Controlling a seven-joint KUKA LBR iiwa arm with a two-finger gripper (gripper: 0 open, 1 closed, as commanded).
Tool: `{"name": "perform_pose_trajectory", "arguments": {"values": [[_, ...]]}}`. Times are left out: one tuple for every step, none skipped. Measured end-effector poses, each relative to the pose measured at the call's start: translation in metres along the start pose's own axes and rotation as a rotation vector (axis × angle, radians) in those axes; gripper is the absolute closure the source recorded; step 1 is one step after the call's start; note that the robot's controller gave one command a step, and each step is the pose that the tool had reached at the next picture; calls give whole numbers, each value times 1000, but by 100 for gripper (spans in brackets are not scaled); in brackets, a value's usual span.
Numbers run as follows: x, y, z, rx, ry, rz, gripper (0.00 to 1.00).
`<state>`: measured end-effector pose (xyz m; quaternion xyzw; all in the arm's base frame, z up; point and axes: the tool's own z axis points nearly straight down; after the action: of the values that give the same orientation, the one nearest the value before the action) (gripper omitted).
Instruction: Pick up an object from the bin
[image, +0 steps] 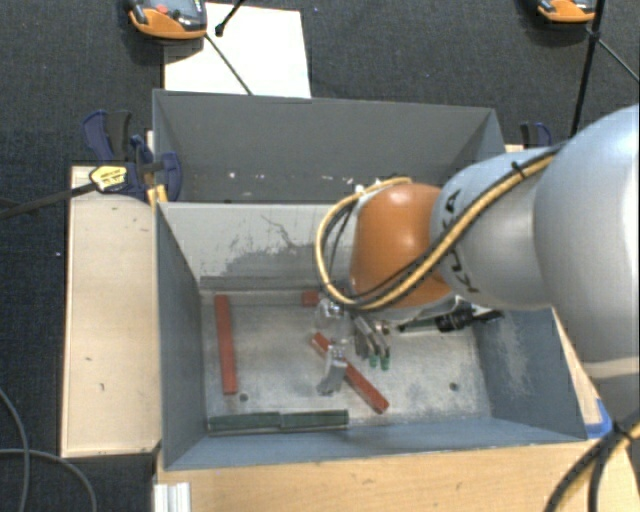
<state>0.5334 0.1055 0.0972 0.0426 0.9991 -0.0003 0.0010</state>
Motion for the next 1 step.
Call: {"name": "perform_pose_trajectory", "arguments": {"values": [[-19, -7, 10, -2, 0, -115, 0]]}}
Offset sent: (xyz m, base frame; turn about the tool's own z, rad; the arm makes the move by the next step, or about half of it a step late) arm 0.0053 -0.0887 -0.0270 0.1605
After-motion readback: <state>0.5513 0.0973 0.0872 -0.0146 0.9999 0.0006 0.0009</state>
